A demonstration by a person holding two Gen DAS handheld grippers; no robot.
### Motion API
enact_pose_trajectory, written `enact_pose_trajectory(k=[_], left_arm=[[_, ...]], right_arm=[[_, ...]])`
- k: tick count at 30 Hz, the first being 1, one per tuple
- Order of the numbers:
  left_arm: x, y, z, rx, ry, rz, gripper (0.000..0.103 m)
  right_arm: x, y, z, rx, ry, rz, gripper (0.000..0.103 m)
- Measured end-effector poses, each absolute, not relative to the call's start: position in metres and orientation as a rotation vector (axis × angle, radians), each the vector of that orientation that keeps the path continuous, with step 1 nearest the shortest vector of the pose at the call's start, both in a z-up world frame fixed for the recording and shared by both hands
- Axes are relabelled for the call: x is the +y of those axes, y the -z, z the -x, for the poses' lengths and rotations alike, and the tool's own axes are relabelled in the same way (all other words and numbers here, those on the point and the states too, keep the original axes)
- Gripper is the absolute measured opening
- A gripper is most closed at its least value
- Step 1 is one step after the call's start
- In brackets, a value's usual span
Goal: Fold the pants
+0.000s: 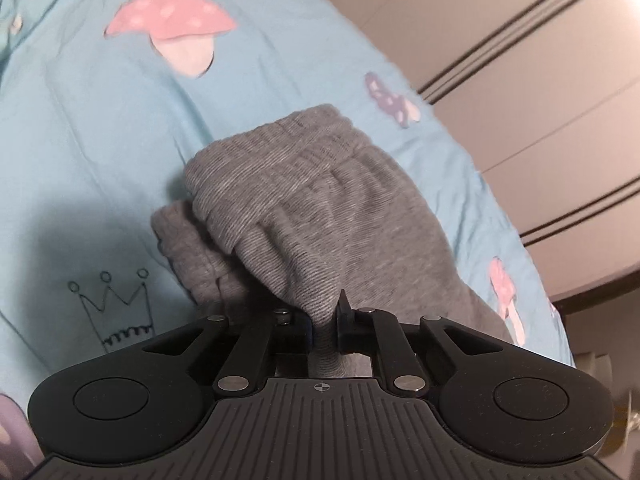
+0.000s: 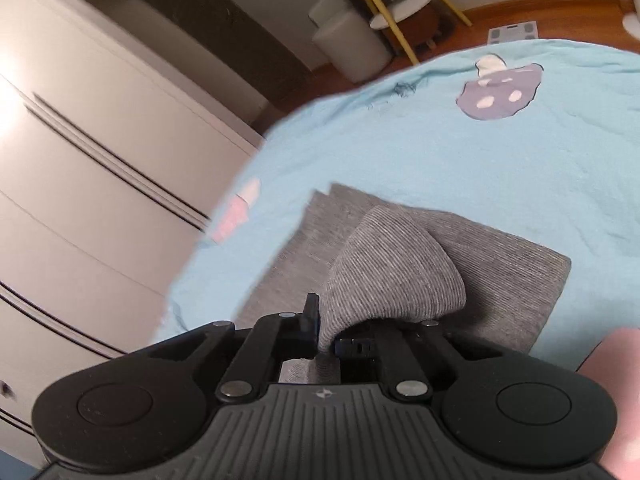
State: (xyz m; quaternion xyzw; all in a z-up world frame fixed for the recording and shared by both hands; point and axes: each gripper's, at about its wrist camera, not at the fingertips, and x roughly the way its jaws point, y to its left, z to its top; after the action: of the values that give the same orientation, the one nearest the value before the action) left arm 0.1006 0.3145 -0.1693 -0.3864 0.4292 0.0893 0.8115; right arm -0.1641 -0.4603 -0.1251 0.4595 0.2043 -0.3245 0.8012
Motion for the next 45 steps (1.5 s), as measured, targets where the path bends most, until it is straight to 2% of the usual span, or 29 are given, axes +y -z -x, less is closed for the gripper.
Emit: enact_pose_trajectory(k=[2, 4, 7, 10, 12, 14, 17, 19, 20, 22, 24, 26, 27, 28, 29, 31, 35, 38, 40, 42, 43, 45], left_arm=[[0.315, 0.152, -0.107, 0.882, -0.156, 0.863, 0.011], [0.313, 0.120, -0.110, 0.796, -0.089, 0.878, 0.011], [0.312, 0.070, -0.100, 0.632, -0.018, 0.869, 0.011], [0.317, 0.058, -0.079, 0.556, 0.011, 0.845, 0.011], [0.321, 0.078, -0.065, 0.591, 0.001, 0.833, 0.011], [0.327, 0.119, -0.057, 0.708, -0.031, 0.843, 0.011], [0.329, 0.186, -0.047, 0.890, -0.101, 0.847, 0.012], [0.331, 0.210, -0.042, 0.908, -0.127, 0.873, 0.013], [0.333, 0.211, -0.039, 0.888, -0.122, 0.898, 0.013], [0.334, 0.204, -0.041, 0.886, -0.123, 0.895, 0.015], [0.330, 0.193, -0.045, 0.898, -0.122, 0.837, 0.018], [0.329, 0.189, -0.044, 0.917, -0.140, 0.792, 0.030], [0.331, 0.188, -0.042, 0.918, -0.152, 0.785, 0.031], [0.333, 0.186, -0.039, 0.910, -0.161, 0.782, 0.036], [0.335, 0.185, -0.036, 0.908, -0.179, 0.780, 0.048], [0.340, 0.178, -0.034, 0.903, -0.244, 0.776, 0.062], [0.342, 0.160, -0.020, 0.886, -0.292, 0.791, 0.063], [0.324, 0.138, -0.022, 0.855, -0.233, 0.711, 0.073], [0.310, 0.128, -0.024, 0.835, -0.189, 0.680, 0.073], [0.293, 0.121, -0.030, 0.825, -0.133, 0.684, 0.080], [0.285, 0.121, -0.034, 0.825, -0.099, 0.688, 0.085], [0.267, 0.124, -0.042, 0.852, -0.048, 0.670, 0.086]], right_arm=[[-0.471, 0.131, 0.153, 0.483, 0.701, -1.048, 0.006], [-0.479, 0.114, 0.140, 0.443, 0.663, -1.076, 0.006], [-0.482, 0.057, 0.136, 0.207, 0.486, -1.120, 0.006], [-0.481, 0.019, 0.152, 0.033, 0.403, -1.074, 0.006], [-0.484, 0.020, 0.171, 0.002, 0.414, -1.051, 0.006], [-0.488, 0.042, 0.191, 0.069, 0.483, -1.014, 0.006], [-0.490, 0.097, 0.199, 0.317, 0.603, -0.946, 0.006], [-0.495, 0.147, 0.198, 0.509, 0.708, -0.963, 0.006], [-0.497, 0.168, 0.204, 0.504, 0.719, -1.009, 0.003], [-0.497, 0.168, 0.209, 0.451, 0.715, -1.063, 0.004], [-0.494, 0.154, 0.195, 0.517, 0.728, -0.966, 0.006], [-0.487, 0.144, 0.184, 0.560, 0.731, -0.865, 0.006], [-0.483, 0.139, 0.179, 0.578, 0.735, -0.821, 0.006], [-0.478, 0.138, 0.178, 0.595, 0.739, -0.786, 0.006], [-0.478, 0.137, 0.178, 0.596, 0.739, -0.772, 0.006], [-0.480, 0.137, 0.192, 0.552, 0.726, -0.788, 0.007], [-0.482, 0.137, 0.194, 0.560, 0.743, -0.784, 0.007], [-0.480, 0.133, 0.197, 0.526, 0.750, -0.803, 0.007], [-0.480, 0.128, 0.199, 0.500, 0.759, -0.796, 0.007], [-0.483, 0.129, 0.205, 0.481, 0.761, -0.828, 0.007], [-0.483, 0.129, 0.208, 0.482, 0.778, -0.817, 0.007], [-0.489, 0.138, 0.209, 0.537, 0.822, -0.799, 0.007]])
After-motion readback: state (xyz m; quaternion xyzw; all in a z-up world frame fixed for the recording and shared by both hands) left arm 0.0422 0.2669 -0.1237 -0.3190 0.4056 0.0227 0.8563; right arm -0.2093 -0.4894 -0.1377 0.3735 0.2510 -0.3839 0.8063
